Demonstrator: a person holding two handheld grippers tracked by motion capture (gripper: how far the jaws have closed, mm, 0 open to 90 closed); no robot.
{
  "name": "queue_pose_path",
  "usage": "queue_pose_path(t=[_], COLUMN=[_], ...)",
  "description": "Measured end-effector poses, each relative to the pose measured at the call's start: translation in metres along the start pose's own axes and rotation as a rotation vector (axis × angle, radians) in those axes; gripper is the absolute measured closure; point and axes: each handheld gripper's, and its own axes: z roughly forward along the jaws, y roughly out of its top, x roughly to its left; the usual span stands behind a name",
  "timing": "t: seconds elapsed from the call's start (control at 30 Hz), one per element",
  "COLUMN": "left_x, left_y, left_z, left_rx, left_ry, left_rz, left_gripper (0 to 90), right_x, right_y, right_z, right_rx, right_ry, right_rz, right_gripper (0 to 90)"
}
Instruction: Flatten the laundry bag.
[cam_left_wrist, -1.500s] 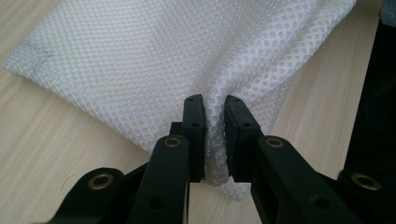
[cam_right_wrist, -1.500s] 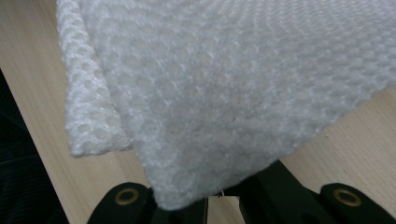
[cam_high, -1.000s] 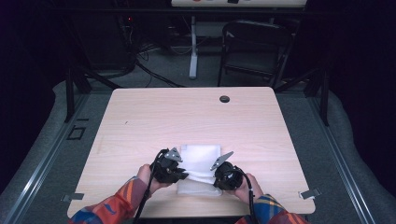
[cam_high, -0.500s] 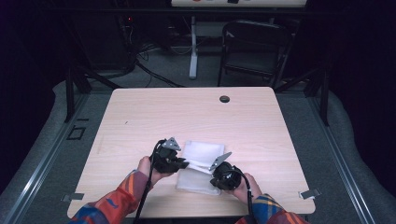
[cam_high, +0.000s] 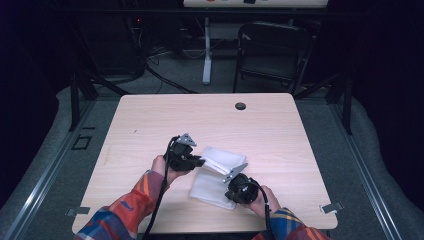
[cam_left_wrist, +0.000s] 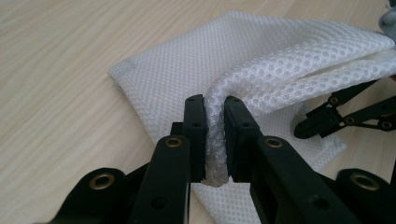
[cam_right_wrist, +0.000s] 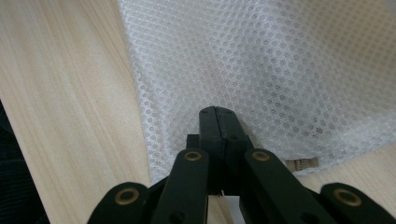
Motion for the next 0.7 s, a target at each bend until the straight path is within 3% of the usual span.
queue_pose_path(t=[0.37,0.43,0.5,0.7], left_x=[0.009,0.010,0.013,0.018], left_y=[0.016,0.016,0.017,0.018], left_z=[-0.004,-0.006,-0.012,-0.021], left_rx=[-0.033,-0.041,-0.069,-0.088], left_ry=[0.056,0.061,0.081,0.120], left_rz=[-0.023,-0.029,-0.044,-0.063], left_gripper=[81.8,82.1,82.2,82.3], right_x=[0.002,0.002,0.002,0.000], right_y=[0.000,0.001,0.001,0.001], right_z=[0.000,-0.001,-0.002,-0.003], right_rx=[0.003,0.019,0.024,0.046], right_ry=[-0.010,-0.006,-0.010,-0.003], right_rz=[-0.017,-0.041,-0.058,-0.065], right_gripper=[90.0,90.0,90.0,90.0])
